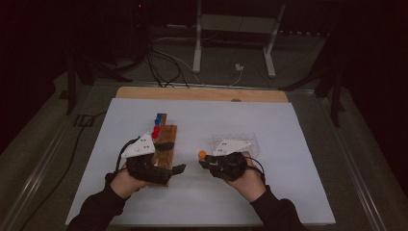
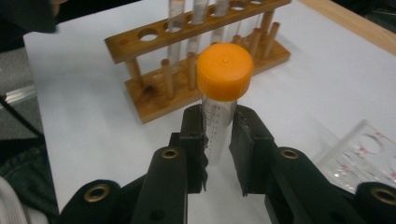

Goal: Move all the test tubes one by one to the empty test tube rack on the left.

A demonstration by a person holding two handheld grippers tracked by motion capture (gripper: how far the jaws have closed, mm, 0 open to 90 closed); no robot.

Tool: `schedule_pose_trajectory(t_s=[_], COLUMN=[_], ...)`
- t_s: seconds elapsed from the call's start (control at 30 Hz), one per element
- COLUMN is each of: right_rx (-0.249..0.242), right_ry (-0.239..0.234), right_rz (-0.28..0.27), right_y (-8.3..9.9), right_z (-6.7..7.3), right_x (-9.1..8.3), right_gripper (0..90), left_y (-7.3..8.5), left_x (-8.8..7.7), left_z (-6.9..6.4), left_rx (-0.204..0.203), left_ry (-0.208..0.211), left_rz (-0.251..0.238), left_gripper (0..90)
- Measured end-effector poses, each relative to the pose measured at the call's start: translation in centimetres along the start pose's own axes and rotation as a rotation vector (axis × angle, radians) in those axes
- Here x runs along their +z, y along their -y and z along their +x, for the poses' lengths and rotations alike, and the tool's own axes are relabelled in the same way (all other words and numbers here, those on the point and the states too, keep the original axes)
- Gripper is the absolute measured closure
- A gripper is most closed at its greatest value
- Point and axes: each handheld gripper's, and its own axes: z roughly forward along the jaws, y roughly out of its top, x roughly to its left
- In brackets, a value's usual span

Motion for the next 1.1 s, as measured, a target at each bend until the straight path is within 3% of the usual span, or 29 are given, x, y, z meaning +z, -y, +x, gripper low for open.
schedule_pose_trajectory(t_s=[0.13,0.63,0.83,1.1], right_rx=[-0.01,-0.02,-0.019,-0.017], right_ry=[-0.014,-0.029,-0.031,-0.033], right_rz=[0.004,0.003,0.002,0.001], right_y=[-0.1,-0.2,-0.2,-0.2], right_z=[0.5,0.9,0.9,0.8], right_x=[0.1,0.2,0.2,0.1], right_gripper=[75.7,75.7,75.7,75.6], left_y=[-0.2,-0.7,-0.8,-0.8], left_x=[1.1,3.6,4.0,4.1], left_z=[-0.3,-0.8,-0.9,-1.0], left_rx=[0.019,0.056,0.07,0.086], left_ry=[0.001,0.068,0.076,0.047], left_rz=[0.011,0.028,0.037,0.039], left_gripper=[29.8,59.9,66.8,70.6])
